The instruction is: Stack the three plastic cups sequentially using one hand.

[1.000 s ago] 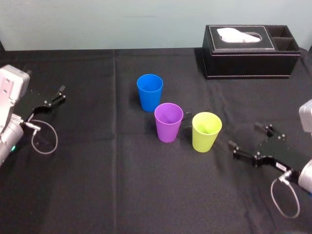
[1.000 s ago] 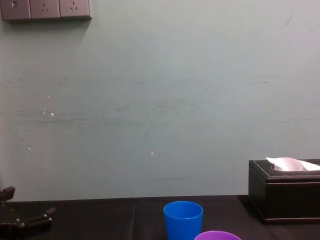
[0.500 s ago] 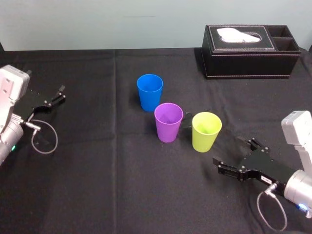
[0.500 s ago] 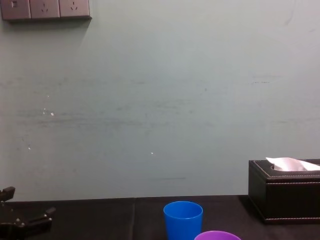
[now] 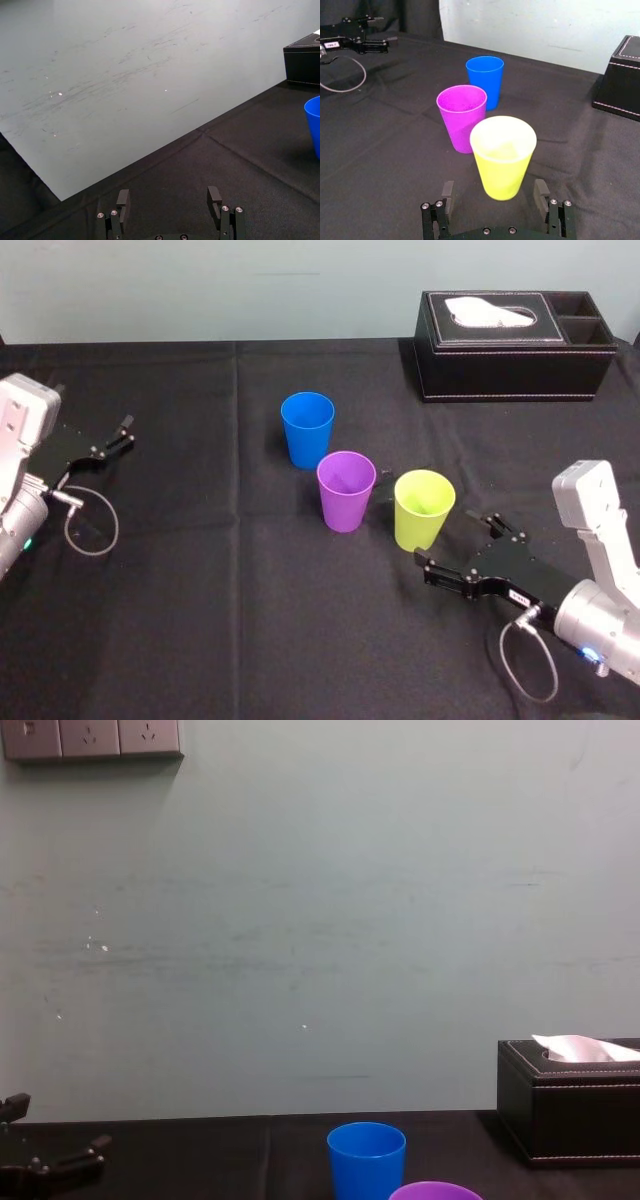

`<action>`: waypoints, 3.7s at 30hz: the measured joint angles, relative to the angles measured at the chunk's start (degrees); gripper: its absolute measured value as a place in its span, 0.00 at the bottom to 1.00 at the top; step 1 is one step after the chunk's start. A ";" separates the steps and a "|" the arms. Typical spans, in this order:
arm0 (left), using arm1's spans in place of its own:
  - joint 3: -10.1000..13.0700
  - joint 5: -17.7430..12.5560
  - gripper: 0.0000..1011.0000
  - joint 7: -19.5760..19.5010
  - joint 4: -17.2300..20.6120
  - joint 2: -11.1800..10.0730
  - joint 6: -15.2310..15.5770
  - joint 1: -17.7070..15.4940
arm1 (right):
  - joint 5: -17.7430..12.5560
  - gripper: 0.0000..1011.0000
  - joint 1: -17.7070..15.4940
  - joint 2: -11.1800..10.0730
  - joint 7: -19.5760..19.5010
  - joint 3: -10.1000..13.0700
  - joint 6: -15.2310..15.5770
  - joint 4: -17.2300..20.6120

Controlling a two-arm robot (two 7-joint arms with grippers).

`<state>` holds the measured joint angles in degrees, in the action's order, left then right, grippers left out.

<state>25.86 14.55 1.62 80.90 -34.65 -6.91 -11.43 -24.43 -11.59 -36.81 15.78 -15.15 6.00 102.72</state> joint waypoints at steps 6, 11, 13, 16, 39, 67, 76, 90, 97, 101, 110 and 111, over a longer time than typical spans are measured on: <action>0.00 0.00 1.00 0.00 0.00 0.00 0.00 0.00 | 0.93 0.99 0.44 1.72 -0.05 0.07 -0.34 -0.71; 0.00 0.00 1.00 0.00 0.00 0.00 0.00 0.00 | 1.79 0.99 0.80 3.15 -0.14 0.22 -0.75 -1.57; 0.00 0.00 1.00 0.00 0.00 0.00 0.00 0.00 | 2.38 0.99 1.04 3.80 -0.27 0.32 -1.12 -2.06; 0.00 0.00 1.00 0.00 0.00 0.00 0.00 0.00 | 3.27 0.99 1.43 4.58 -0.32 0.36 -1.77 -2.72; 0.00 0.00 1.00 0.00 0.00 0.00 0.00 0.00 | 7.46 0.99 4.84 9.73 1.69 0.62 -2.68 -7.08; 0.00 0.00 1.00 0.00 0.00 0.00 0.00 0.00 | 9.54 0.99 6.49 12.83 1.99 1.10 -2.86 -9.46; 0.00 0.00 1.00 0.00 0.00 0.00 0.00 0.00 | 9.38 0.88 6.44 12.72 1.99 1.06 -2.87 -9.39; 0.00 0.00 1.00 0.00 0.00 0.00 0.00 0.00 | 9.50 0.72 6.58 12.47 2.08 1.28 -2.99 -8.88; 0.00 0.00 1.00 0.00 0.00 0.00 0.00 0.00 | 9.92 0.72 8.73 10.99 3.74 2.18 -2.08 -6.93; 0.00 0.00 1.00 0.00 0.00 0.00 0.00 0.00 | 8.72 0.72 12.38 9.92 5.79 2.73 -0.18 -6.00; 0.00 0.00 1.00 0.00 0.00 0.00 0.00 0.00 | 6.07 0.72 22.23 10.07 8.07 1.29 5.75 -8.14; 0.00 0.00 1.00 0.00 0.00 0.00 0.00 0.00 | 5.79 0.72 24.21 10.45 8.26 0.63 6.77 -9.12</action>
<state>25.86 14.55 1.62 80.90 -34.65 -6.91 -11.43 -18.64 12.62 -26.36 24.04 -14.52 12.77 93.60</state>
